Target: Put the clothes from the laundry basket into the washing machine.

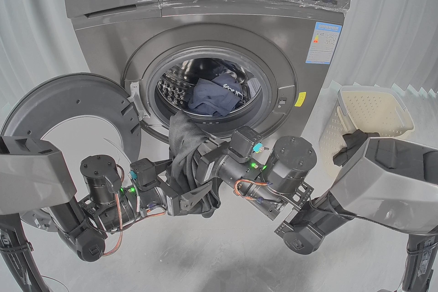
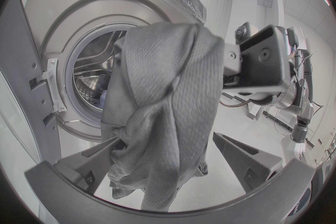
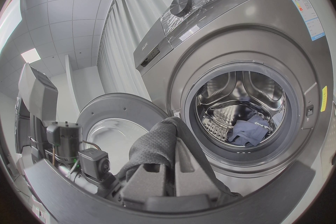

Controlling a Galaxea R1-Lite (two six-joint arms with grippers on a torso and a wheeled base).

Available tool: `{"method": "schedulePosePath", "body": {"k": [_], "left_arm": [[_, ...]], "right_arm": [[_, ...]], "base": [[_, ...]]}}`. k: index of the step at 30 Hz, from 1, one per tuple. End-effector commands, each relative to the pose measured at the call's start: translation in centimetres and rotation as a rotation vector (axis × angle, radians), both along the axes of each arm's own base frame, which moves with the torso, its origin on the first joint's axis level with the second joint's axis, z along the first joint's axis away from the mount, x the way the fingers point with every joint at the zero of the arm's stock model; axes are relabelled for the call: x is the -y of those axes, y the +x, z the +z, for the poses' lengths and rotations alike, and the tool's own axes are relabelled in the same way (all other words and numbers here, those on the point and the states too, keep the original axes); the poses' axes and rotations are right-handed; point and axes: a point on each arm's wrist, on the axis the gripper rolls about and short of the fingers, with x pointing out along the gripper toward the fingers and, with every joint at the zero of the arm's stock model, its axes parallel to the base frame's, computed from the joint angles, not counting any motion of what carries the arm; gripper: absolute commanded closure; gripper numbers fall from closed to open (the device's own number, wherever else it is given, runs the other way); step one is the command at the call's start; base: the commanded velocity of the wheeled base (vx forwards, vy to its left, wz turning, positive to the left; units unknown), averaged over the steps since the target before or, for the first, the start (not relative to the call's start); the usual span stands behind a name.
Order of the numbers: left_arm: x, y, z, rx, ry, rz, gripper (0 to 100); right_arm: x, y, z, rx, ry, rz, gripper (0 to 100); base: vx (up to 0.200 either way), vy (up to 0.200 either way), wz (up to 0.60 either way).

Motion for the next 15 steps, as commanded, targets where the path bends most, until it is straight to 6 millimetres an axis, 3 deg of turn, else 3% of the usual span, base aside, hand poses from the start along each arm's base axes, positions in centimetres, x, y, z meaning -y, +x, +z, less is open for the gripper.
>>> {"method": "schedulePosePath", "body": {"k": [1,8,15], "left_arm": [[-0.1,0.5,-0.7,-0.015,0.008,0.011,0],[-0.7,1.9,-1.2,-0.013,0.008,0.056,0],[-0.8,2.8,-1.5,-0.010,0.002,0.087,0]], "right_arm": [[0.0,-0.5,0.6,0.006,0.010,0.003,100],[0.4,-2.4,1.9,0.000,0.026,0.024,100],[0.1,-4.3,1.9,-0.021,0.017,0.066,100]], "base": [[0.000,0.000,0.00],[0.000,0.000,0.00],[0.000,0.000,0.00]]}}
